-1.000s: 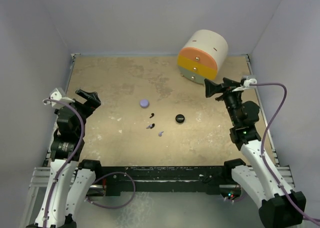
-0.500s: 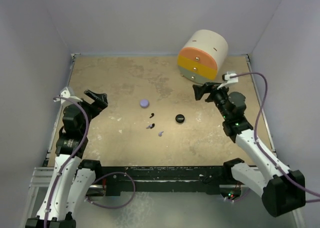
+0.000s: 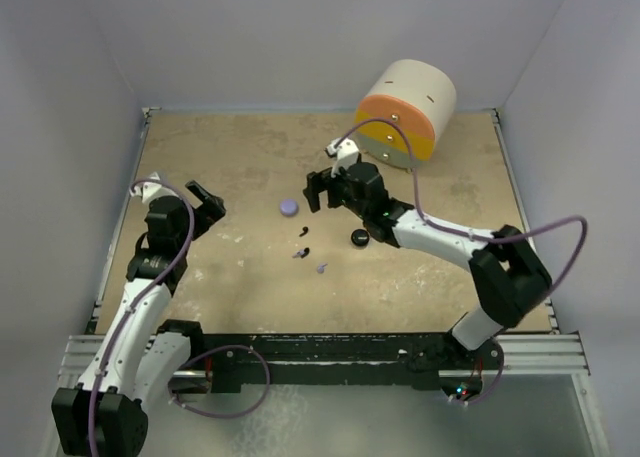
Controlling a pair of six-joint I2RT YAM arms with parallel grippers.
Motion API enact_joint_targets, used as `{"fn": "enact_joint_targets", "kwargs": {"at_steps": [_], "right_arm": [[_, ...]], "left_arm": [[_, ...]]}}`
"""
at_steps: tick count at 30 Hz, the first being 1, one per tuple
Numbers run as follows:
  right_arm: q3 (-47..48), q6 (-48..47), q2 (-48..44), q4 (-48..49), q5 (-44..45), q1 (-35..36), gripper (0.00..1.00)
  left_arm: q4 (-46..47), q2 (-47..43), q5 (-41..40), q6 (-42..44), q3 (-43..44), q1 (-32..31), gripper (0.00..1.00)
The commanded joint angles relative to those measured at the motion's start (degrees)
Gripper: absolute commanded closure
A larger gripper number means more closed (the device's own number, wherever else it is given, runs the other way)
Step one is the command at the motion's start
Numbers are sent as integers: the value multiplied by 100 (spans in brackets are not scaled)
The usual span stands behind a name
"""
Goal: Insert the wireless bluetooth earbuds into the charging case
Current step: Pick up the charging case at the center of the board.
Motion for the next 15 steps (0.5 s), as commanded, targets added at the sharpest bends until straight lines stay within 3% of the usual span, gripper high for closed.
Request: {"fn": "enact_joint_targets", "kwargs": {"at_steps": [1,7,15], "right_arm": [[1184,-618,861,-390,490,354,1],[2029,-1055,1927,-804,371,480,10],[2569,-1388,2773,-1033,-115,570,9]], "left_arm": [[363,230,-185,100,189,-41,1],[476,790,-27,221,320,-39,6],[577,990,156,359,182,-44,6]]}}
